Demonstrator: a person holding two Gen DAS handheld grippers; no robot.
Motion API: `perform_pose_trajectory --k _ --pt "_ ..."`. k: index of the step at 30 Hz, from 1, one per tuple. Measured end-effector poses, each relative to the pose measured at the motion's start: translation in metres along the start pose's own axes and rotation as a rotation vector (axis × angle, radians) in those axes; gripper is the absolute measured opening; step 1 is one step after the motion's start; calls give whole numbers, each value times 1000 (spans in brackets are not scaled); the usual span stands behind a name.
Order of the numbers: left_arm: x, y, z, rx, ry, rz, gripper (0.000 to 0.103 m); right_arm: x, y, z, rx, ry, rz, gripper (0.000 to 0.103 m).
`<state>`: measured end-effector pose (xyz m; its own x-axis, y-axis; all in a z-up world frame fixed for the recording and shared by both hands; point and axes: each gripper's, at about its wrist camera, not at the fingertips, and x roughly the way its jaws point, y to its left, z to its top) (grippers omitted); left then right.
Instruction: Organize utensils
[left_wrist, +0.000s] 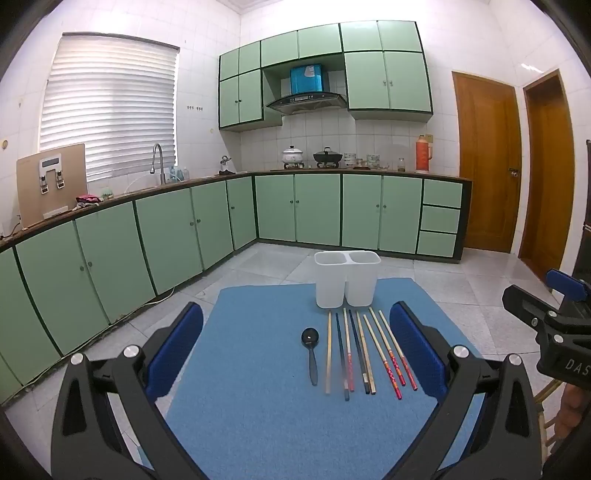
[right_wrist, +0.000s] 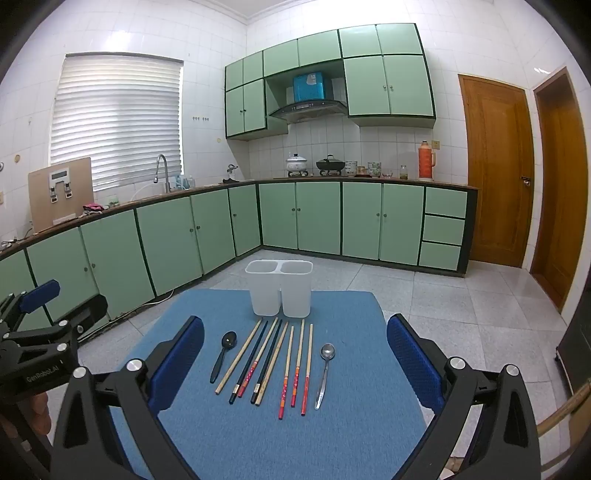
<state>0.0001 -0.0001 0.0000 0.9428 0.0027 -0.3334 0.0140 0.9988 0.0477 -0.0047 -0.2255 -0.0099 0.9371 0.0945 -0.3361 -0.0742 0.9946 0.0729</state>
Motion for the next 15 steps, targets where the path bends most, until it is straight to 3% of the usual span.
perform_pose_trajectory --k 15 --pt "0 0 0 2 -1 2 98 0 -1 1 1 -1 0 97"
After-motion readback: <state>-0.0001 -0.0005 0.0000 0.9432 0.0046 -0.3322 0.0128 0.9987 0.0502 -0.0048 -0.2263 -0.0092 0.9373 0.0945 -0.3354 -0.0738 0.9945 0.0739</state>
